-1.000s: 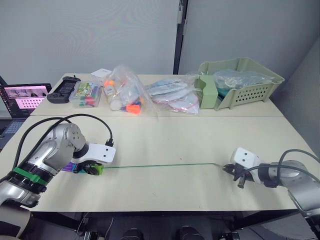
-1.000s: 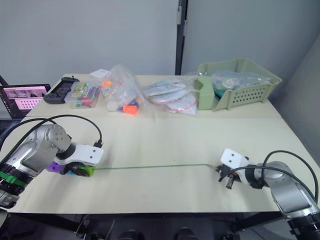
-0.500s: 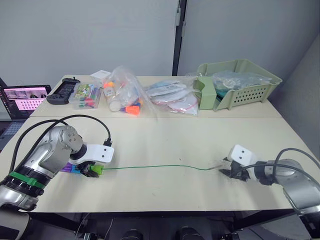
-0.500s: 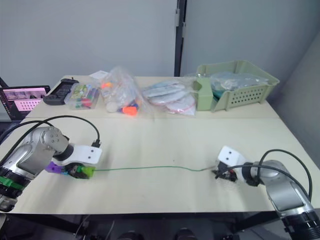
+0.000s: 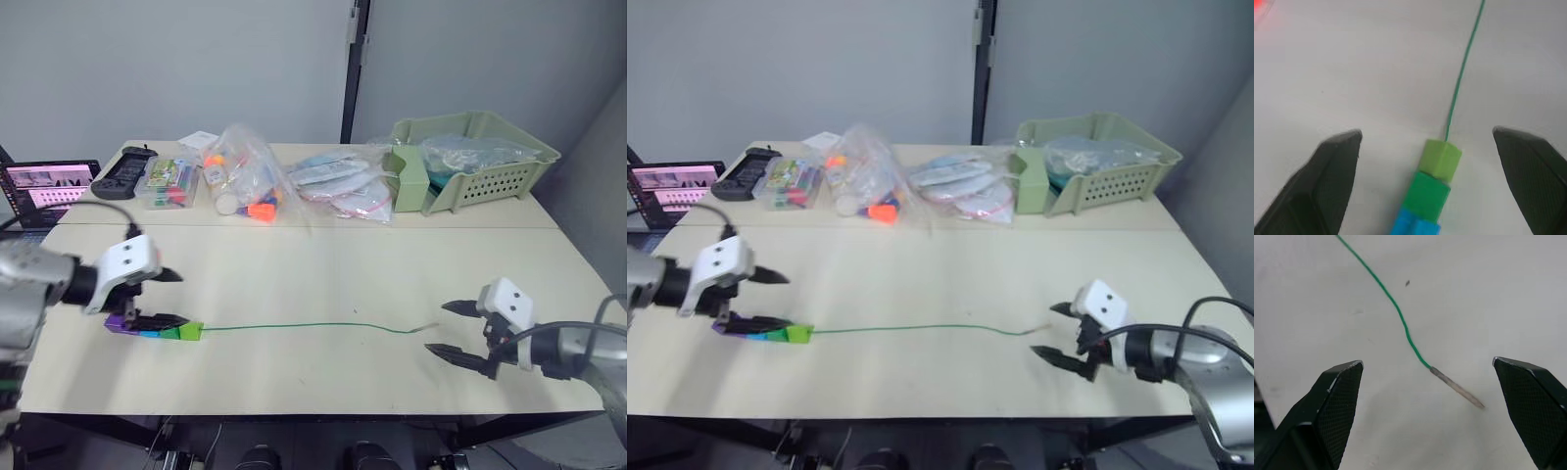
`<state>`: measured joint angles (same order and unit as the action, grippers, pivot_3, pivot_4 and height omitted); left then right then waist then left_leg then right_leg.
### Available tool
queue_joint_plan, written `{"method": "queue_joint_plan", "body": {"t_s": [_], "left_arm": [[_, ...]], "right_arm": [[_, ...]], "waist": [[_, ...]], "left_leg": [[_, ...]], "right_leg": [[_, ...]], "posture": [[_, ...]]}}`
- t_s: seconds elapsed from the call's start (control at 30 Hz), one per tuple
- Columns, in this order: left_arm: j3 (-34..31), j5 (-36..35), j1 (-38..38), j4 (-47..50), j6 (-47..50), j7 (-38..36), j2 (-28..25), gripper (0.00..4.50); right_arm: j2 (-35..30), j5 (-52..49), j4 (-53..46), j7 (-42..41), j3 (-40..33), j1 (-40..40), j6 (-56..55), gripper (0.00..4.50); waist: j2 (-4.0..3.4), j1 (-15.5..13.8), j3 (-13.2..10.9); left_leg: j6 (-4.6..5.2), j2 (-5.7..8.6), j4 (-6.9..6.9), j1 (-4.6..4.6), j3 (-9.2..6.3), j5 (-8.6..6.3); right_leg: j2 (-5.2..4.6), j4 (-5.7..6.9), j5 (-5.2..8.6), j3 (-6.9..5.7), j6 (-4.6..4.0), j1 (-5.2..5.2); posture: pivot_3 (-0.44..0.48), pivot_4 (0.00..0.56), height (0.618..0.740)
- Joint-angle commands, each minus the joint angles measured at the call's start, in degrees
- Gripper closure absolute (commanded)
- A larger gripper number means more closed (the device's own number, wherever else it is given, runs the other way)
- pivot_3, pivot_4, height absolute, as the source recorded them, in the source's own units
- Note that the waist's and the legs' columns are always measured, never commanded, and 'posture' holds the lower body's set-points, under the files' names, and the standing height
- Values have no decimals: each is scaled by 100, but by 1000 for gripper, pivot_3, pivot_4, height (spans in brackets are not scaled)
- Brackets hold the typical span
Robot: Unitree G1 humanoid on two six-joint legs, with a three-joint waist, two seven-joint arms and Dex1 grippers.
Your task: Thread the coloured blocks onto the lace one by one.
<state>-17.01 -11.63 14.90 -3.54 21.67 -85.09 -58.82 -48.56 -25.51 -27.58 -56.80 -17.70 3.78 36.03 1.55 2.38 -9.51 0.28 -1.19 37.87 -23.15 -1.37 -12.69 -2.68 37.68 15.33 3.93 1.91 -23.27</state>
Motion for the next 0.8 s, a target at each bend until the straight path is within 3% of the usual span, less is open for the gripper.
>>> {"method": "queue_joint_plan", "body": {"t_s": [0.03, 0.27, 0.5, 0.8], "left_arm": [[-1254, -511, -849, -544, -188, 107, 13, 0], [-2538, -1071, -2057, -984, -264, 628, 392, 0], [-2446, -912, -2480, -1816, -1201, 838, 536, 0], [-2005, -948, -2474, -1920, -1466, 1094, 643, 0]], "right_arm": [[473, -433, -277, 444, -732, 478, 151, 25], [1010, -361, 108, 541, -1532, 1600, -513, 25], [1073, -93, 1100, 418, -1695, 1935, -1435, 25], [955, -120, 1440, 342, -1599, 1900, -1637, 25]], "waist": [[5, 0, -1], [7, -129, -1], [16, -163, 6], [16, -153, 7]], "left_leg": [[0, -1, 0, 0, 0, 0], [-2, 15, -3, 25, 1, 0], [-2, 27, -4, 33, 13, 0], [-3, 25, -10, 30, 16, -1]], "right_leg": [[1, -1, 0, -1, -1, -1], [-48, -4, 2, -3, 2, 17], [-78, -25, 7, 2, 13, 27], [-79, -25, 7, 5, 12, 22]], "posture": [[0, 150, 740], [0, 150, 740], [0, 150, 740], [0, 150, 740]]}}
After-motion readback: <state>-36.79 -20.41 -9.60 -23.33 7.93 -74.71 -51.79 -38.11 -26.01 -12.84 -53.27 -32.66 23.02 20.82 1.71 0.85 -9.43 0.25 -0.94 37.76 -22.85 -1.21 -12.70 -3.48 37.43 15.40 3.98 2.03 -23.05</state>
